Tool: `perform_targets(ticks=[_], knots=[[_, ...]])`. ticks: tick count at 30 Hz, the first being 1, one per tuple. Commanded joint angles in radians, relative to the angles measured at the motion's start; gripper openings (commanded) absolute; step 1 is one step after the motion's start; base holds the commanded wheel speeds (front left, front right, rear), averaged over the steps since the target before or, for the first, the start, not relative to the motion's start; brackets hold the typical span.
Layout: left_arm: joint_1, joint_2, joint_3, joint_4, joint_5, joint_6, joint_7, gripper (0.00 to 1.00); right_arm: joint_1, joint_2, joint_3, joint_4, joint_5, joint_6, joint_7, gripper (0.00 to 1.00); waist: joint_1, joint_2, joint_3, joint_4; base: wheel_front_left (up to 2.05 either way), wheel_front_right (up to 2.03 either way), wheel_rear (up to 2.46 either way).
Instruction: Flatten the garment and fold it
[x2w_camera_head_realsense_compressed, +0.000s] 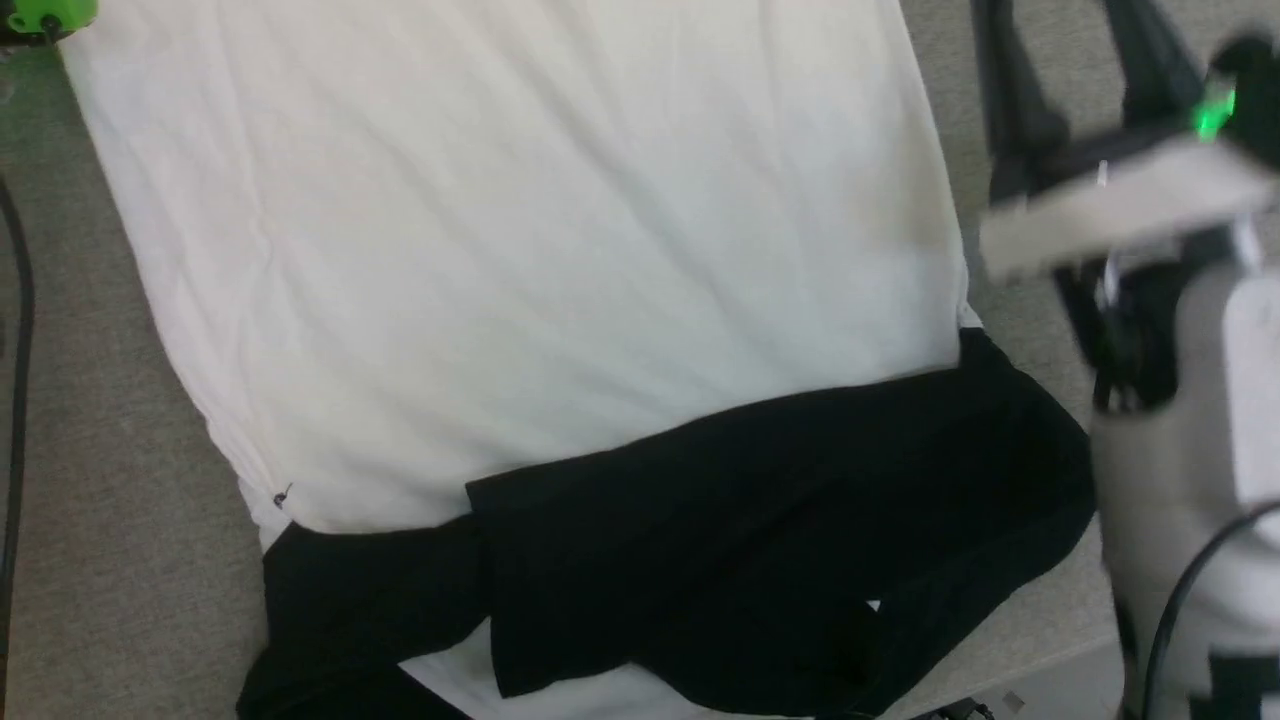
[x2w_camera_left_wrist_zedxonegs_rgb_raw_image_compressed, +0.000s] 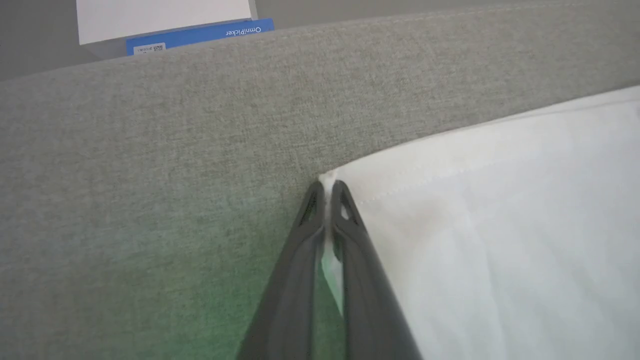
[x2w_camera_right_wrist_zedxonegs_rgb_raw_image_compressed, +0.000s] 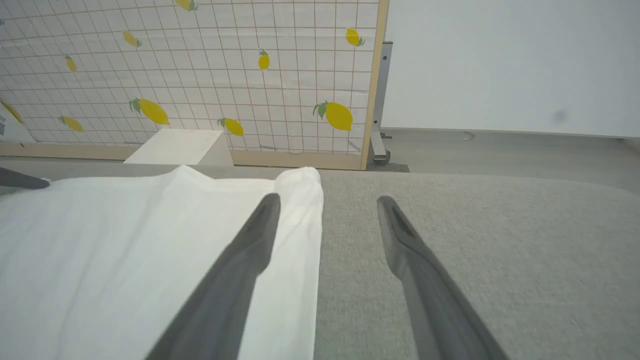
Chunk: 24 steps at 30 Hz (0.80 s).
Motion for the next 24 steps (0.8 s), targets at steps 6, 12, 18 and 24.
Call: perform_targets(ticks=[6,12,18,24], knots=[[0.012,-0.045,-0.043,-0.009,-0.007,-0.048,-0.031,0.0,-0.362,0.002,-0.061,0.263,0.052,-0.002,0.281,1.0,-0.0001,0.0,0.025,0.069,0.0,0.0,0.0],[-0.041,-0.108,-0.082,-0.029,-0.01,-0.109,-0.12,0.0,-0.597,-0.018,-0.143,0.521,-0.06,-0.002,0.502,1.0,-0.0001,0.0,0.056,0.157,0.0,0.0,0.0],[-0.085,-0.167,-0.12,-0.034,-0.008,-0.157,-0.199,0.0,-0.712,-0.031,-0.25,0.645,-0.178,-0.002,0.643,1.0,-0.0001,0.0,0.089,0.24,0.0,0.0,0.0],[-0.102,-0.188,-0.143,-0.036,-0.005,-0.183,-0.238,0.0,-0.747,-0.022,-0.298,0.695,-0.267,-0.002,0.759,0.44,-0.0001,0.0,0.106,0.279,0.0,0.0,0.0]])
